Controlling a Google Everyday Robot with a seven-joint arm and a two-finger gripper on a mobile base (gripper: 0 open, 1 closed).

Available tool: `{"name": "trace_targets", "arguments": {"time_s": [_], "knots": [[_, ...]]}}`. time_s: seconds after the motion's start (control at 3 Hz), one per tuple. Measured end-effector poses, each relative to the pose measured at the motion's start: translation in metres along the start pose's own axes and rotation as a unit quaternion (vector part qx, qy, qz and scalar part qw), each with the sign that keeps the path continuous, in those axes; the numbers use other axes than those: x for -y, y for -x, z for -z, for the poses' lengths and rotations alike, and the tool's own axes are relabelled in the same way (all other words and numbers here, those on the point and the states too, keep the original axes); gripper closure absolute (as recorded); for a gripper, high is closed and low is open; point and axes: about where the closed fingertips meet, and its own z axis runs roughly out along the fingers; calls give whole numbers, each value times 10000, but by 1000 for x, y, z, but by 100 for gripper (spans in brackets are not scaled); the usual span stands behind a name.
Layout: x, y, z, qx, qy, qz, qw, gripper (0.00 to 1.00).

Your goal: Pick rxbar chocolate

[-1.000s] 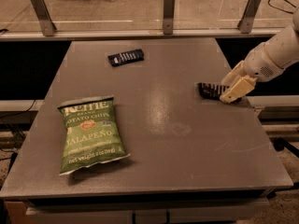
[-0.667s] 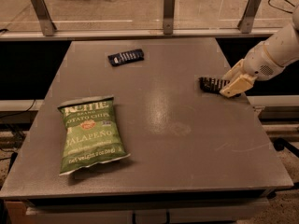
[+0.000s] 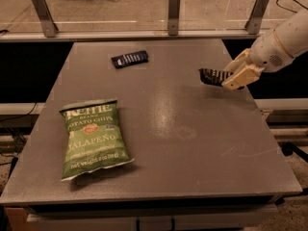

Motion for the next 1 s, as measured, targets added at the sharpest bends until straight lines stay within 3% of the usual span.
{"name": "trace_targets", "arguments": {"time_s": [0.33,0.67,1.0], "knots": [[-9,62,29,872,130,364,9954,100],[-22,108,48,1604,311,490,9853,100],[-24,115,48,1719,357,502,9832,100]]}}
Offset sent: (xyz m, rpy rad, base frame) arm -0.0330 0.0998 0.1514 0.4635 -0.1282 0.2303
